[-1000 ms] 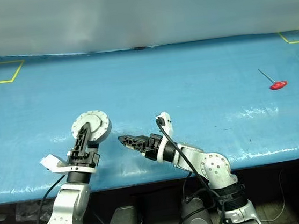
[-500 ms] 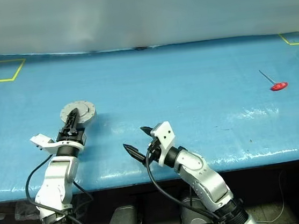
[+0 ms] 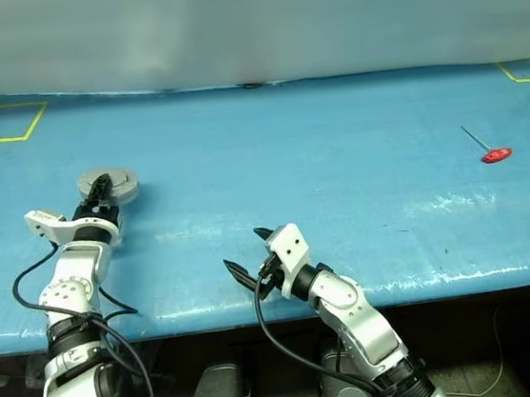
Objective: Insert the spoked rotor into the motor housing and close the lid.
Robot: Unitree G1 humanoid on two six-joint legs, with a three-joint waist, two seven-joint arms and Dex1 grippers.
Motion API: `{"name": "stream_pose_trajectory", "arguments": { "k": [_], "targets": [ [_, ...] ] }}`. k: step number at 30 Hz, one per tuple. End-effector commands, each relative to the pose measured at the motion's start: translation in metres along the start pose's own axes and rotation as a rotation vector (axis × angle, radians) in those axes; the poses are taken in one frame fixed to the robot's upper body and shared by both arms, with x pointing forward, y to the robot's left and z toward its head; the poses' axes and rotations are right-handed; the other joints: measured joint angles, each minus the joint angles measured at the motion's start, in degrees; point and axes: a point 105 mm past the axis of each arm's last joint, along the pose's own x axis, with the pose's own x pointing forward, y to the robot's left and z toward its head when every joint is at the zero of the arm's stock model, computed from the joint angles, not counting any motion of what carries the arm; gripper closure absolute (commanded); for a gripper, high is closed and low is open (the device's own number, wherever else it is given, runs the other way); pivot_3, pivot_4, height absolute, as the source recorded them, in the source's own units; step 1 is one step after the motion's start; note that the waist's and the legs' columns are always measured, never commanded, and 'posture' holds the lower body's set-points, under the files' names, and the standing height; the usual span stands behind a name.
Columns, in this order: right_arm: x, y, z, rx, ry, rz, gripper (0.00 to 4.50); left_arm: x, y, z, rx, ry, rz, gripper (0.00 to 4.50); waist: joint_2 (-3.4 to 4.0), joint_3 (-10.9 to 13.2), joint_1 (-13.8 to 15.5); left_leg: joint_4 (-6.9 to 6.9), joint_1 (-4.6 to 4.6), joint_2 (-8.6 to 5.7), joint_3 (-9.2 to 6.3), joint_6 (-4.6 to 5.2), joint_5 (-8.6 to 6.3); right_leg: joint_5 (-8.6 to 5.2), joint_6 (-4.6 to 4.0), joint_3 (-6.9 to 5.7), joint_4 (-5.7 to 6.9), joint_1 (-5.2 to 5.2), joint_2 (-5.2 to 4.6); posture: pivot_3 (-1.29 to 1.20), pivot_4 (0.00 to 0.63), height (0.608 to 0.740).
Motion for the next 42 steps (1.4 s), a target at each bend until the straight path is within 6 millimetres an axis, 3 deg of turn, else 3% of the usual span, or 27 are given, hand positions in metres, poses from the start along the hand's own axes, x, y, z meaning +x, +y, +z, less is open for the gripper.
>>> {"name": "stream_pose_trajectory", "arguments": {
  "k": [1, 10, 23, 24, 28, 33, 42],
  "targets": [
    [0.002, 0.003, 0.008, -0.031, -0.035, 0.005, 0.0, 0.02, -0.027, 0.004, 0.049, 0.003, -0.08, 2.07, -0.04, 0.02, -0.02, 0.0, 0.0, 0.0, -0.02, -0.03, 0.02, 0.01, 0.03, -0.02, 0.01, 0.0, 0.01, 0.0, 0.15, 0.74],
    [0.0, 0.002, 0.007, -0.045, -0.029, -0.022, 0.0, 0.043, -0.02, -0.018, 0.094, 0.061, 0.004, 2.07, -0.11, 0.06, -0.32, -0.07, 0.0, 0.01, 0.0, -0.03, 0.02, 0.16, 0.28, -0.01, 0.0, -0.05, 0.01, 0.0, 0.15, 0.74],
    [0.001, 0.002, 0.004, -0.036, -0.016, -0.036, 0.0, 0.042, -0.008, -0.022, 0.151, 0.1, 0.054, 2.07, -0.11, 0.06, -0.28, -0.02, 0.05, 0.01, -0.01, -0.07, 0.05, 0.23, 0.23, -0.01, 0.08, -0.01, 0.0, 0.0, 0.15, 0.74],
    [0.001, 0.002, 0.004, -0.036, -0.016, -0.035, 0.0, 0.041, -0.007, -0.022, 0.158, 0.104, 0.057, 1.34, -0.11, 0.06, -0.31, -0.02, 0.07, 0.01, -0.01, -0.08, 0.05, 0.23, 0.23, -0.01, 0.08, 0.02, 0.0, 0.0, 0.15, 0.74],
    [0.002, 0.002, 0.003, -0.034, -0.012, -0.035, 0.0, 0.038, -0.002, -0.018, 0.174, 0.102, 0.073, 0.04, -0.11, 0.06, -0.31, -0.02, 0.15, 0.01, 0.0, -0.08, 0.05, 0.23, 0.22, -0.01, 0.1, 0.09, -0.01, 0.0, 0.15, 0.74],
    [0.003, 0.003, 0.002, -0.031, -0.007, -0.034, 0.0, 0.033, 0.005, -0.008, 0.192, 0.085, 0.099, 0.01, -0.11, 0.06, -0.72, -0.11, 0.79, 0.04, 0.03, -0.08, 0.04, -0.13, 0.15, 0.0, 0.07, 0.66, -0.01, 0.0, 0.15, 0.74],
    [0.005, 0.004, 0.001, -0.027, -0.002, -0.019, 0.0, 0.009, 0.027, 0.016, 0.249, 0.052, 0.182, 0.01, -0.1, 0.06, -1.26, -0.13, 0.89, 0.07, 0.11, -0.09, 0.05, -0.03, 0.0, 0.05, 0.12, 0.66, -0.01, 0.0, 0.15, 0.74]
  ]
}}
